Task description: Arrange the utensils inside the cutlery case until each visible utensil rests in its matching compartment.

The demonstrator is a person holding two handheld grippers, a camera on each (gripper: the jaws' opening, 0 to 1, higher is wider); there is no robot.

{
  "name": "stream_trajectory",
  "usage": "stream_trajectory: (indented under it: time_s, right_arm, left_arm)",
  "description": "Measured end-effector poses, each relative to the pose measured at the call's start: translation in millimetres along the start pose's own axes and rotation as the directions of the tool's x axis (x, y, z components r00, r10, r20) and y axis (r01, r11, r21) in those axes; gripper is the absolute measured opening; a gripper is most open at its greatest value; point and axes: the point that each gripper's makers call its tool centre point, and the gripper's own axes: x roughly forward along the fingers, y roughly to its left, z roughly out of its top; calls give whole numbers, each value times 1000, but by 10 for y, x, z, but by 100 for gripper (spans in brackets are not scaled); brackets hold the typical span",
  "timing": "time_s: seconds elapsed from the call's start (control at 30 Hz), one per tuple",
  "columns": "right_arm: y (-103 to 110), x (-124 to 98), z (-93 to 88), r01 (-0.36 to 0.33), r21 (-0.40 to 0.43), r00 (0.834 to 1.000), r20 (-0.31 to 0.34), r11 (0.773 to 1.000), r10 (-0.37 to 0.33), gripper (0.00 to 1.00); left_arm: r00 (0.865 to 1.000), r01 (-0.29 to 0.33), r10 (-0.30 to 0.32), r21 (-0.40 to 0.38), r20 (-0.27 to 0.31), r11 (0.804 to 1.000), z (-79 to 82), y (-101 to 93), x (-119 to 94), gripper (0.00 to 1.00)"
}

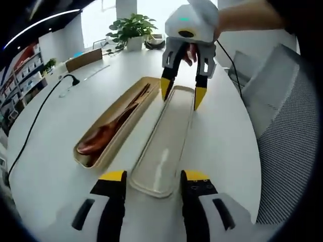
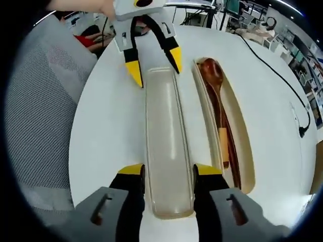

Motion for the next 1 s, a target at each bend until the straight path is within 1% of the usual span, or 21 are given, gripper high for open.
stream_trajectory:
  time_s: [0.07, 0.1, 0.13, 0.17, 0.2, 0.23, 0.27, 0.3, 0.37, 0.4, 0.47, 0.53, 0.6, 0.67, 0.7, 0.77, 0.8, 0.83, 0.87, 0.97, 1.0]
  right_arm:
    - [13, -1, -2, 3, 0, 1000, 1, 1000, -3, 35]
    - [17, -1, 3, 5, -1, 1000, 0, 1000, -5, 35]
    - [28, 1, 4, 4, 4, 1000, -1, 1000, -4, 35]
    - [55, -4, 1, -4, -6, 1000, 5, 1000, 4, 35]
    - [69, 0, 3, -11, -15, 1000, 16, 1000, 11, 35]
    - [85, -8, -4, -17, -25, 999, 28, 1000, 18, 35]
    - [90, -10, -9, -20, -18, 999, 25, 1000, 20, 34]
    - [118, -17, -2, -34, 11, 999, 24, 999, 34, 34]
    - [209, -33, 11, -81, 76, 997, 24, 994, 80, 34]
    - [226, -31, 14, -90, 87, 996, 26, 992, 89, 34]
    - [285, -39, 8, -112, 112, 993, 30, 987, 110, 34]
    - [368, -57, 14, -157, 178, 987, 50, 971, 150, 34]
    - [416, -77, 39, -189, 220, 981, 80, 957, 176, 34]
    - [452, -95, 60, -222, 269, 974, 106, 937, 200, 34]
    - [460, -104, 72, -231, 276, 972, 116, 933, 206, 34]
    - [473, -126, 101, -251, 295, 966, 140, 922, 218, 34]
    - [500, -140, 122, -267, 309, 961, 151, 913, 230, 34]
    - [496, -144, 119, -268, 312, 961, 152, 912, 230, 34]
    - [488, -138, 119, -262, 310, 963, 150, 914, 225, 34]
    - [493, -132, 118, -262, 314, 963, 147, 912, 226, 34]
    - [493, -131, 121, -264, 315, 963, 147, 912, 228, 34]
  left_arm:
    - [1000, -10, 9, 37, 27, 999, 41, -26, -68, 50]
    - [1000, -18, 17, 44, 24, 999, 30, -27, -98, 52]
    - [999, -34, 33, 73, 21, 997, 16, -10, -132, 54]
    - [999, -26, 24, 82, 27, 996, 6, -32, -146, 58]
    - [999, -5, 1, 72, 49, 997, 14, -82, -155, 62]
    - [999, 7, -10, 72, 48, 997, 2, -107, -162, 68]
    - [999, 10, -13, 84, 29, 996, -26, -125, -169, 69]
    - [1000, 10, -12, 91, 22, 996, -36, -128, -173, 68]
    - [1000, 8, -10, 162, 14, 987, -29, -154, -192, 66]
    - [1000, 14, -17, 171, 16, 985, -20, -182, -195, 67]
    - [999, 39, -39, 191, -5, 981, -33, -256, -195, 70]
    - [999, 49, -49, 245, -6, 968, -25, -303, -188, 69]
    - [999, 47, -42, 292, -22, 955, -45, -324, -182, 67]
    - [998, 56, -50, 333, -26, 941, -40, -366, -180, 62]
    - [999, 41, -30, 402, -33, 915, -24, -341, -182, 56]
    - [1000, 11, 3, 482, -28, 876, 1, -322, -176, 50]
    - [998, 25, 4, 491, -57, 871, -49, -325, -181, 49]
    - [999, 30, -13, 454, -40, 891, -20, -349, -149, 48]
    - [998, 42, -17, 426, -62, 904, -39, -355, -136, 46]
    - [999, 34, -13, 443, -49, 896, 2, -323, -131, 45]
    - [998, 42, -20, 437, -54, 898, 4, -331, -127, 44]
